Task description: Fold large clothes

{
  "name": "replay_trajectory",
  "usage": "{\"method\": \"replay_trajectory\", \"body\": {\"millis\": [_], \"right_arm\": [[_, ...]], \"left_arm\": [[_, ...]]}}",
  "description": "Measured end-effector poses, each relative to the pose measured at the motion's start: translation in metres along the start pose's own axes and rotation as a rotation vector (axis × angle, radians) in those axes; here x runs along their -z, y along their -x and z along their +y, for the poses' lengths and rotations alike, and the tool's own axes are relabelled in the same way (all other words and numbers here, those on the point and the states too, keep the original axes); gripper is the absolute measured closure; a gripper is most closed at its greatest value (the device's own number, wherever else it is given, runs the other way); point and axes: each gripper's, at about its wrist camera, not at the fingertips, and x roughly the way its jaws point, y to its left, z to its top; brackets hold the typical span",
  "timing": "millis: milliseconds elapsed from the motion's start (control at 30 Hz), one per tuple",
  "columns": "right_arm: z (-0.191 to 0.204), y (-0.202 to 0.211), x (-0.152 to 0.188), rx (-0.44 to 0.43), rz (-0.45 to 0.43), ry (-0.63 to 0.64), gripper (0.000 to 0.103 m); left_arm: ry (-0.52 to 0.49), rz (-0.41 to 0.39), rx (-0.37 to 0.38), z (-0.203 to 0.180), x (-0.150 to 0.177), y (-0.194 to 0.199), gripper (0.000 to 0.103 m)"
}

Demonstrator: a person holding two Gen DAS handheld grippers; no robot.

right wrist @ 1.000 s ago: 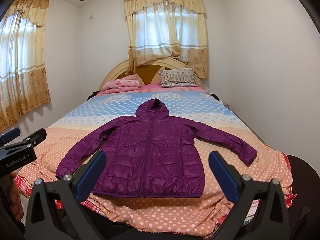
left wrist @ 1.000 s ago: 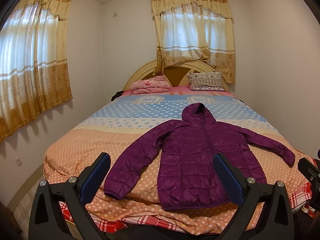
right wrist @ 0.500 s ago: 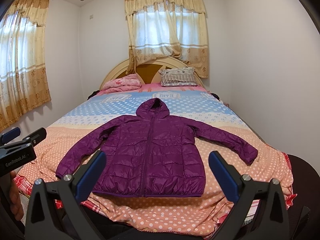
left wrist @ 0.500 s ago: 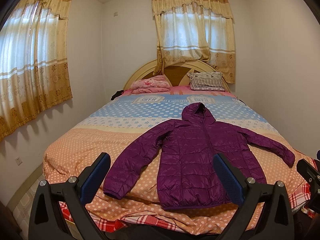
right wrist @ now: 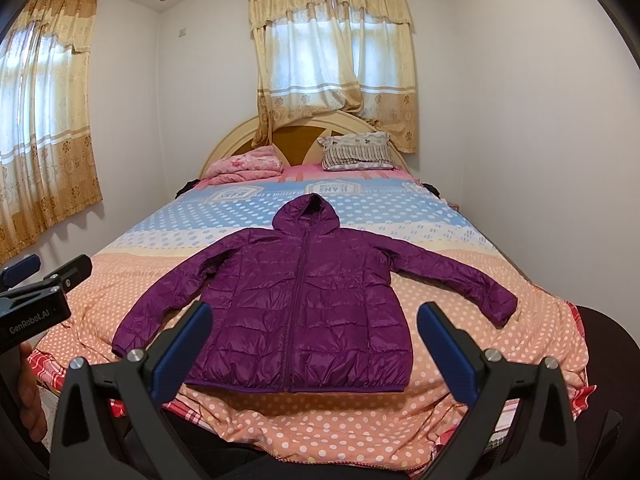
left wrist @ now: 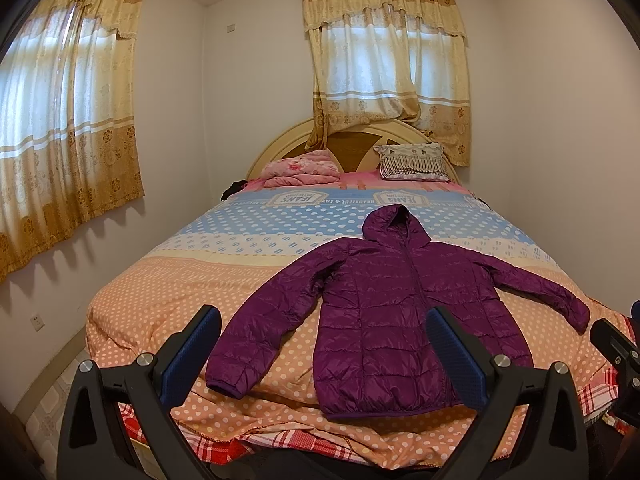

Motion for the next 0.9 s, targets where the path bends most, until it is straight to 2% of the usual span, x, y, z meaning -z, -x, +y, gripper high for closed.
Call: {"method": "replay_trajectory", "body": {"millis": [900], "right_arm": [[0.0013, -0.0008, 0.0027, -0.005, 0.009, -0.006, 0.0]], "left_arm": [[0.0, 0.002, 0.0, -0.0014, 0.0025, -0.0014, 0.001]]}}
